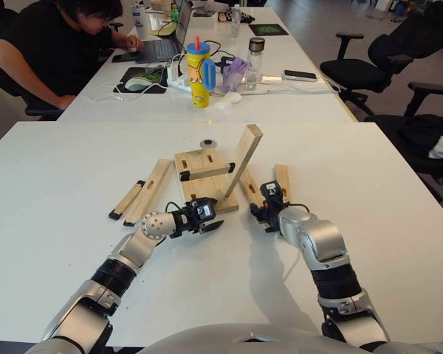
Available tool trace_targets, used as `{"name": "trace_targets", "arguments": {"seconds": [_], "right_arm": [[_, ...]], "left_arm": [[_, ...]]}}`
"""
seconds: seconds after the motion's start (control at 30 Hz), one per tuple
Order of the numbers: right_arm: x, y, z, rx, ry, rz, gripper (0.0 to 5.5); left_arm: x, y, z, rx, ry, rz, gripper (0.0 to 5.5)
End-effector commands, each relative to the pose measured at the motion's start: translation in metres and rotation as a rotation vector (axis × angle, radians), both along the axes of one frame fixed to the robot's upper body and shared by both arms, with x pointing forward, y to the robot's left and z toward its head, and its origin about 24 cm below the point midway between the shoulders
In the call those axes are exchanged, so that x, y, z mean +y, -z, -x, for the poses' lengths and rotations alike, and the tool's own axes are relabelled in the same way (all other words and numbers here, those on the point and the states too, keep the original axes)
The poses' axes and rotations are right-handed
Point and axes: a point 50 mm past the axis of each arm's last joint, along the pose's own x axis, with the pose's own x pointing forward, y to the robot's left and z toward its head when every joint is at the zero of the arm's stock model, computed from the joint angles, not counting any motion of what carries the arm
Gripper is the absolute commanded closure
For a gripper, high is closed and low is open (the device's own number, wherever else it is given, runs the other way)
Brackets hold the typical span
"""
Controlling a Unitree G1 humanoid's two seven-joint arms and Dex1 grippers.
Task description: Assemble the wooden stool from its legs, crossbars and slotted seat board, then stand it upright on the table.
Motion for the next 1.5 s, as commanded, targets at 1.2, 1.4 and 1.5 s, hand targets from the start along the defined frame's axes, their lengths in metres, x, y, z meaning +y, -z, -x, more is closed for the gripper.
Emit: {"name": "trace_targets", "arguments": {"seconds": [1.2, 1.4, 1.5], "right_arm": [[-0.068, -0.174, -0.029, -0.685, -0.340, -0.976, 3.42], [-0.061, -0.194, 0.012, -0.448, -0.781, -1.114, 3.42], [-0.056, -0.187, 0.022, -0.333, -0.859, -1.095, 3.42]], "left_arm": [[-0.008, -0.103, 0.035, 0.138, 0.153, 0.403, 2.34], [0.009, -0.159, 0.036, 0.404, 0.193, 0.750, 1.58], [0.020, -0.171, 0.038, 0.486, 0.207, 0.829, 1.15]]}}
